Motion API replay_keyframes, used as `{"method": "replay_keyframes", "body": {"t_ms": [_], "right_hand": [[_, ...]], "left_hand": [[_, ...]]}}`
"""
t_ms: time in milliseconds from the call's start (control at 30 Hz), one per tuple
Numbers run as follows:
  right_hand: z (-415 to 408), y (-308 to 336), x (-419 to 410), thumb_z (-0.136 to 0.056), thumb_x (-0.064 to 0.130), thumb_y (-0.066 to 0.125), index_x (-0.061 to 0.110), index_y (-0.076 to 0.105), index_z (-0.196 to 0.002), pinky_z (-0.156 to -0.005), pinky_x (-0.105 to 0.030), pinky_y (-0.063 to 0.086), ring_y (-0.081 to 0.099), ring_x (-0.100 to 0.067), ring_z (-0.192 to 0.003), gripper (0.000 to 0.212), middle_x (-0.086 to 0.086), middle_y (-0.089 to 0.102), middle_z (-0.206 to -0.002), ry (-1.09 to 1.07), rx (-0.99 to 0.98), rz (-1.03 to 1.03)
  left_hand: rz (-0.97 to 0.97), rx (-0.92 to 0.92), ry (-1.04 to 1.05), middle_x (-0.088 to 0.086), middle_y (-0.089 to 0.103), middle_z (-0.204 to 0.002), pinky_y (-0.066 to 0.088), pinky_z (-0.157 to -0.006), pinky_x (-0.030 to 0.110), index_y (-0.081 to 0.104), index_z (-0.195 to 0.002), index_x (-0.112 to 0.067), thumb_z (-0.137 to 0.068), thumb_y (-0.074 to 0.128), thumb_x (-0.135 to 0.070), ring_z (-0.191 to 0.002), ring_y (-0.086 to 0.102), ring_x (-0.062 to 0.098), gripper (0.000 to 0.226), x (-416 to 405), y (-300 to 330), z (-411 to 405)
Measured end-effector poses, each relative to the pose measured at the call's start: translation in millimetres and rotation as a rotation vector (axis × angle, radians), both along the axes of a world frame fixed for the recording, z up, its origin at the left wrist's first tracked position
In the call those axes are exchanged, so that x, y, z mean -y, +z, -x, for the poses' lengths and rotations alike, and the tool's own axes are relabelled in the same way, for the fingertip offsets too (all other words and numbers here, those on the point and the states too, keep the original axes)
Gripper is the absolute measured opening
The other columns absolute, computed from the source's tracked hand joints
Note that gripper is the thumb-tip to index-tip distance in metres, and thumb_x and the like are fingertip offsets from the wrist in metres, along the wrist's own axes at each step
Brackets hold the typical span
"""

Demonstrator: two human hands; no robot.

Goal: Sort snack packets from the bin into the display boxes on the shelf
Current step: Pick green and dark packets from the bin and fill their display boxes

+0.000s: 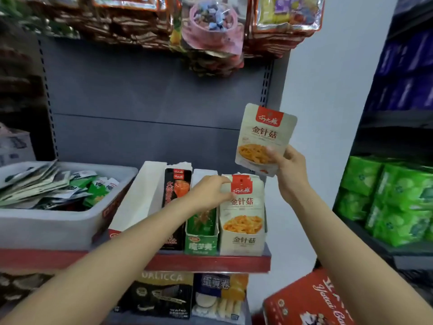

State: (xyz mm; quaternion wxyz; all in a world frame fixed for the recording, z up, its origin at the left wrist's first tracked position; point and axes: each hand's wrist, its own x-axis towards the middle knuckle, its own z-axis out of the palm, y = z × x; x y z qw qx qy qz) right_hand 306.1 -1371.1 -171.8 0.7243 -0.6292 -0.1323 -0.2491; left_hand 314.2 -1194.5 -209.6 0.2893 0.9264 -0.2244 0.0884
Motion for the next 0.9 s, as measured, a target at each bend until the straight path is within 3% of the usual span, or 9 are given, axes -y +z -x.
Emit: {"method": "replay_keyframes", "body": {"t_ms": [67, 167, 300, 433, 533, 633, 800, 833, 900], "right_hand": [[-2.4, -3.3, 9.1, -0.09, 0.012, 0.058, 0.022, 0.065, -0.101, -0.08, -0.03, 0.054, 0.066, -0.015, -0.098, 0.016, 0.004, 0.07, -0.105, 0.017, -0.021, 0.002], [-5.7, -8.8, 16.2, -0.091, 0.009, 0.055, 0.02, 0.064, -0.1, -0.077, -0.03, 0.053, 0.066, -0.016, -0.099, 0.017, 0.001, 0.069, -0.108, 0.056, -0.075, 0.003], [-8.5, -17.4, 17.0, -0.091, 0.002, 0.053, 0.01, 0.064, -0.102, -0.073, -0.033, 0.056, 0.068, -0.019, -0.094, 0.018, -0.005, 0.069, -0.11, 0.175, -0.153, -0.011], [-14.7, -30.0, 16.9, -0.088, -0.002, 0.057, 0.006, 0.065, -0.103, -0.074, -0.034, 0.056, 0.068, -0.021, -0.092, 0.018, -0.01, 0.068, -0.11, 0.142, -0.32, 0.266], [-16.6, -34.2, 19.7, -0.087, 0.002, 0.06, 0.005, 0.066, -0.103, -0.064, -0.026, 0.054, 0.067, -0.016, -0.083, 0.016, -0.007, 0.069, -0.105, 0.109, -0.452, 0.465], [-17.5, -27.9, 20.3, -0.09, 0.012, 0.06, 0.007, 0.066, -0.101, -0.059, -0.022, 0.053, 0.067, -0.01, -0.073, 0.014, -0.001, 0.07, -0.093, 0.083, -0.425, 0.426], [-22.5, -18.0, 18.9, -0.091, 0.012, 0.06, 0.007, 0.063, -0.089, -0.069, -0.032, 0.055, 0.063, -0.015, -0.069, 0.007, -0.002, 0.068, -0.081, -0.031, -0.308, 0.485], [-22.4, -20.2, 20.3, -0.09, 0.009, 0.061, 0.008, 0.063, -0.087, -0.069, -0.032, 0.054, 0.063, -0.015, -0.069, 0.004, -0.002, 0.067, -0.081, -0.042, -0.315, 0.545], [-21.0, -26.7, 24.7, -0.089, 0.005, 0.059, 0.007, 0.063, -0.086, -0.063, -0.024, 0.053, 0.061, -0.014, -0.07, 0.006, -0.004, 0.065, -0.081, -0.05, -0.363, 0.643]], "left_hand": [[-0.067, 0.012, -0.002, 0.001, 0.057, -0.132, 0.039, -0.095, 0.024, 0.051, -0.134, -0.018, -0.089, 0.062, -0.027, -0.123, 0.049, 0.019, 0.047, 3.2, -1.2, -2.9], [-0.142, 0.077, -0.007, 0.006, 0.053, -0.135, 0.039, -0.104, 0.037, 0.046, -0.138, -0.021, -0.092, 0.059, -0.027, -0.13, 0.043, 0.023, 0.048, 3.7, -8.3, -5.2], [-0.228, 0.309, -0.093, 0.006, 0.068, -0.115, 0.05, -0.091, 0.038, 0.057, -0.128, -0.026, -0.094, 0.055, -0.022, -0.107, 0.061, 0.023, 0.035, 1.7, -18.2, 3.3], [-0.246, 0.41, -0.121, 0.001, 0.066, -0.116, 0.049, -0.093, 0.039, 0.06, -0.126, -0.02, -0.093, 0.057, -0.017, -0.105, 0.062, 0.022, 0.033, 1.7, -16.0, 9.1], [-0.266, 0.414, -0.124, -0.001, 0.062, -0.116, 0.047, -0.094, 0.038, 0.061, -0.124, -0.018, -0.092, 0.058, -0.017, -0.106, 0.059, 0.02, 0.032, 1.3, -15.9, 8.6], [-0.279, 0.385, -0.109, -0.001, 0.061, -0.116, 0.046, -0.094, 0.037, 0.061, -0.124, -0.018, -0.093, 0.056, -0.019, -0.108, 0.057, 0.019, 0.031, 1.3, -15.7, 7.1], [-0.243, 0.31, -0.078, -0.003, 0.057, -0.129, 0.043, -0.097, 0.03, 0.052, -0.132, -0.02, -0.093, 0.056, -0.024, -0.117, 0.052, 0.015, 0.04, 1.0, -11.3, 8.4], [-0.206, 0.294, -0.06, -0.004, 0.056, -0.131, 0.043, -0.095, 0.03, 0.049, -0.134, -0.023, -0.092, 0.057, -0.026, -0.114, 0.054, 0.012, 0.042, 0.2, -11.7, 8.5], [-0.082, 0.261, -0.035, -0.007, 0.057, -0.128, 0.048, -0.082, 0.028, 0.048, -0.131, -0.029, -0.091, 0.059, -0.026, -0.088, 0.058, 0.003, 0.042, -1.5, -12.6, 9.7]]}}
